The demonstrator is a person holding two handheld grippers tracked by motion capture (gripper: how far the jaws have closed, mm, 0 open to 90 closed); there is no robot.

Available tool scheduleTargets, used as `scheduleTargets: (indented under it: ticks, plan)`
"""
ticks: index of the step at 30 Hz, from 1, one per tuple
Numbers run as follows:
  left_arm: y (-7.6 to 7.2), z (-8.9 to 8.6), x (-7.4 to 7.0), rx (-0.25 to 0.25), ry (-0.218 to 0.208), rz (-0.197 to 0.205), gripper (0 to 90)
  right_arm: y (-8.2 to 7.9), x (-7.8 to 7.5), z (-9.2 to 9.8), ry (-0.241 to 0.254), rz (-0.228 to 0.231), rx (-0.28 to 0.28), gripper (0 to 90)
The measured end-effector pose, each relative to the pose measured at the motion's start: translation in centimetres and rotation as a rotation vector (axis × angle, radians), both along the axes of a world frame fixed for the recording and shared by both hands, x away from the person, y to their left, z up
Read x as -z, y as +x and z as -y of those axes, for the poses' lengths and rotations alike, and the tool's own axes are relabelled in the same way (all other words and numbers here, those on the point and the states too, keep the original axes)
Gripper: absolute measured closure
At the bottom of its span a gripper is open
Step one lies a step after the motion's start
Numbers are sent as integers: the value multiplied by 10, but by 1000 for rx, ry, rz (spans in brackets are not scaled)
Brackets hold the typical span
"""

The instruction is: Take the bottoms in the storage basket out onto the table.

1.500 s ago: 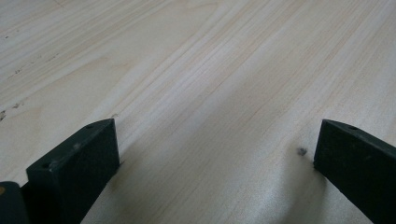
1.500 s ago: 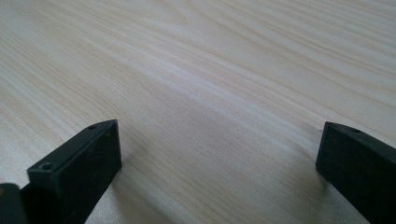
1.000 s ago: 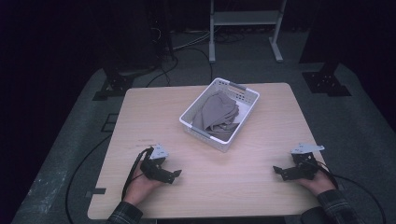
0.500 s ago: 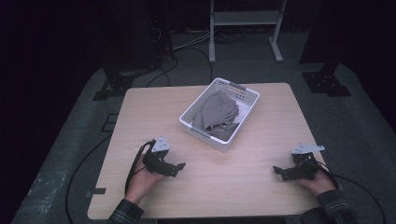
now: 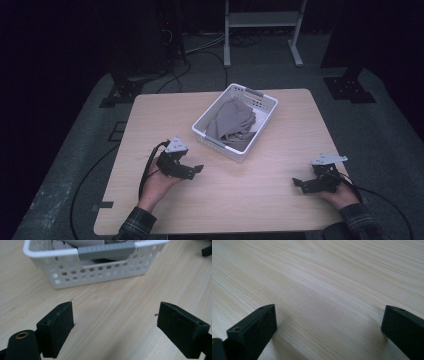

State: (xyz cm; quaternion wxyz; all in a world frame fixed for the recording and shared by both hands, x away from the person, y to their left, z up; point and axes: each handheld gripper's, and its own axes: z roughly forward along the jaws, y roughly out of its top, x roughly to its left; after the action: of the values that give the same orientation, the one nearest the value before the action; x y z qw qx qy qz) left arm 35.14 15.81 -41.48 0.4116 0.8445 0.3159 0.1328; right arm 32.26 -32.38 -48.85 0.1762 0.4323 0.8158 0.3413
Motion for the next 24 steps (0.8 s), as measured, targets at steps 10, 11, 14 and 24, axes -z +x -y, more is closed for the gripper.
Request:
scheduleTargets:
  ticks: [10, 11, 14, 24]
  plan:
    - [13, 9, -19, 6, -16, 8, 141, 0, 0, 0, 0, 0, 0, 0]
    - [14, 10, -20, 7, -14, 7, 140, 0, 0, 0, 0, 0, 0, 0]
    - [17, 13, -22, 8, -10, 7, 141, 0, 0, 0, 0, 0, 0, 0]
    - [29, 21, -30, 14, -8, 11, 168, 0, 0, 0, 0, 0, 0, 0]
